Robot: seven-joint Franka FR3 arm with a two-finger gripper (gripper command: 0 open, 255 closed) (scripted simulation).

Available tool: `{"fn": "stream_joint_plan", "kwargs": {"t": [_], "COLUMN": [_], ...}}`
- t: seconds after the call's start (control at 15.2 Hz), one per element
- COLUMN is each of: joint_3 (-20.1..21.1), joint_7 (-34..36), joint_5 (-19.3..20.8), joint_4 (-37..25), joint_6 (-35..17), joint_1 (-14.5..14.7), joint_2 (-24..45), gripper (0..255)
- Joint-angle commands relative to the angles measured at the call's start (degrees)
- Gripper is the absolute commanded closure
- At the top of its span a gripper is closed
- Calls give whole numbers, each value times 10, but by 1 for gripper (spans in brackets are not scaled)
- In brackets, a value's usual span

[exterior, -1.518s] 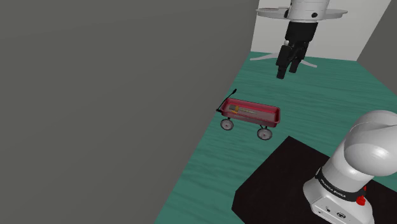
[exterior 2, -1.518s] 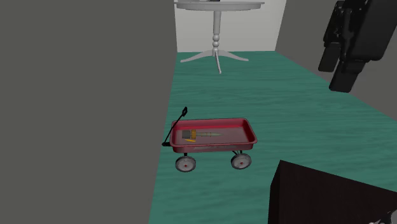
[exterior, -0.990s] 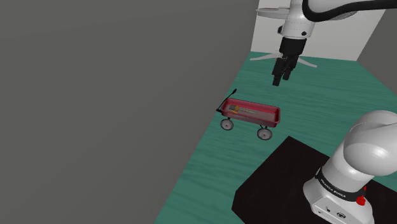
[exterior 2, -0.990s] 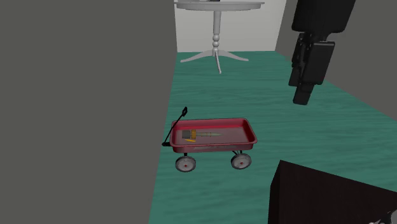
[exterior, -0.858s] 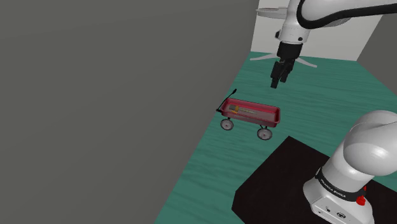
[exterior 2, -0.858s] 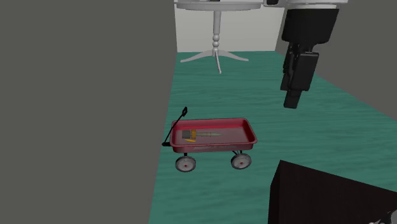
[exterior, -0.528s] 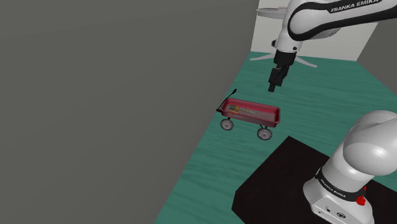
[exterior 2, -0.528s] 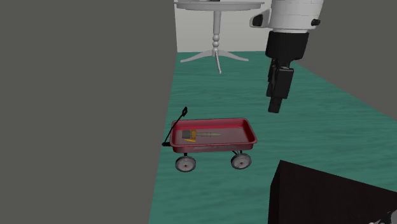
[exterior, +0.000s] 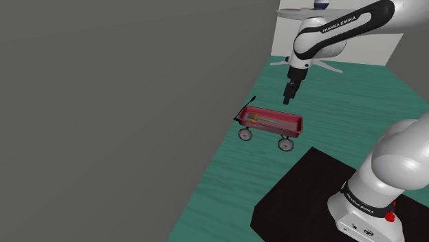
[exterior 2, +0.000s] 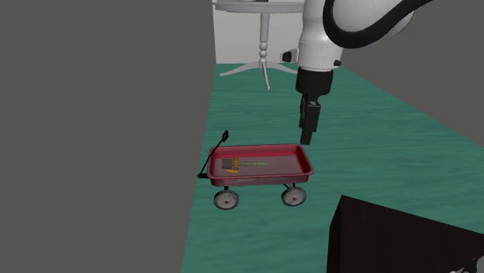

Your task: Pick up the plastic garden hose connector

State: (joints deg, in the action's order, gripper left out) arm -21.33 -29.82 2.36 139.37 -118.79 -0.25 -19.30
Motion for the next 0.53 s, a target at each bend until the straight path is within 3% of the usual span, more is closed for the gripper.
{"fn": "stream_joint_plan", "kwargs": {"t": [0.0,0.46], "joint_3": [-20,-61], "joint_7": [-38,-184], "joint_5": [-13,-110], "joint_4": [-12,-94], "joint_6": [-30,-99], "joint_1": [4,8], "joint_2": [44,219], "gripper": [0,0]}}
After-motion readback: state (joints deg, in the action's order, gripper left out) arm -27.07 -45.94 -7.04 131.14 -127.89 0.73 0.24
